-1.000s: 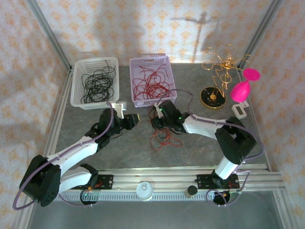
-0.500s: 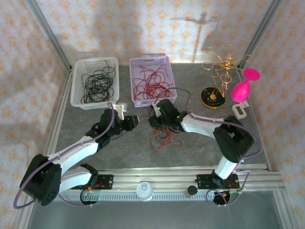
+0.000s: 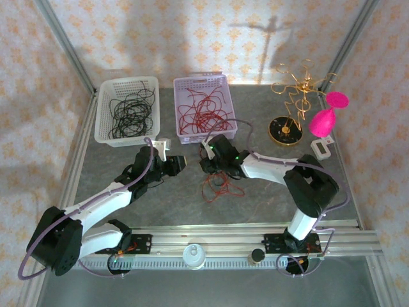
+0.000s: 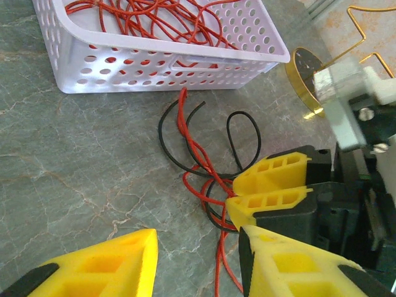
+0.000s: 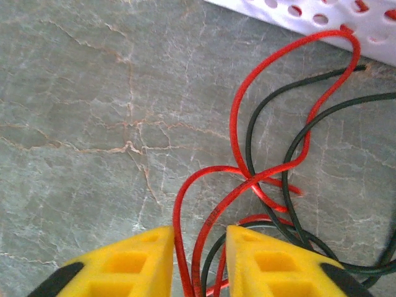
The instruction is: Untangle the cables
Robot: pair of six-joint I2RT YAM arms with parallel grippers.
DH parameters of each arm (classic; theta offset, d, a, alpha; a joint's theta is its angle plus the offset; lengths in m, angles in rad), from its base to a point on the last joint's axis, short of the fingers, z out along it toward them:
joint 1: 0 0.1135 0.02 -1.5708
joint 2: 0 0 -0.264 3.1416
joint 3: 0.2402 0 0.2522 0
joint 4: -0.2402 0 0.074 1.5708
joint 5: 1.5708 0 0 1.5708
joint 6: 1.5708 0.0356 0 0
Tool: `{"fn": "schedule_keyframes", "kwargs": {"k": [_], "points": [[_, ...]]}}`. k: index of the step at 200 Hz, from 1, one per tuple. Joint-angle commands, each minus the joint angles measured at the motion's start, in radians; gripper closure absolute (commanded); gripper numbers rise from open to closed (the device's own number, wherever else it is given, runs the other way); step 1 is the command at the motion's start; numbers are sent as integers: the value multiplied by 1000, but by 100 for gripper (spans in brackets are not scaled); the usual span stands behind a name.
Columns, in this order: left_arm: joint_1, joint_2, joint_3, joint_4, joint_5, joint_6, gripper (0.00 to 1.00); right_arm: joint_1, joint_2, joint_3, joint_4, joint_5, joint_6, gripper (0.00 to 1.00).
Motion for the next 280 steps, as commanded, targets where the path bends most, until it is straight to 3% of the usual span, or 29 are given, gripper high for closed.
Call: {"fn": "schedule_keyframes", "kwargs": {"k": [1, 41, 85, 126, 193, 235, 259, 280], "points": [[-4, -11, 18, -27, -8, 29, 60, 3, 8, 21, -18, 25, -6, 79], [-4, -13, 31, -27, 13, 33, 60, 7, -82, 22, -57, 44, -1, 95], [-4, -94, 26, -18, 74, 22, 59, 8, -306, -34, -92, 43, 11, 97], [-5, -170, 23, 55, 283, -2, 53, 8, -505, -130, -69, -21, -21, 98], [-11, -159, 7, 236, 395, -160, 51, 5, -665, -241, -4, -169, -255, 98], [-15, -131, 27, 255, 393, -187, 49, 5, -706, -250, 30, -161, -388, 100], [-16, -137, 47, 145, 272, -242, 48, 8, -727, -266, 79, -112, -428, 100], [-51, -167, 21, 221, 232, -344, 47, 13, -748, -300, 131, -93, -476, 100]]}}
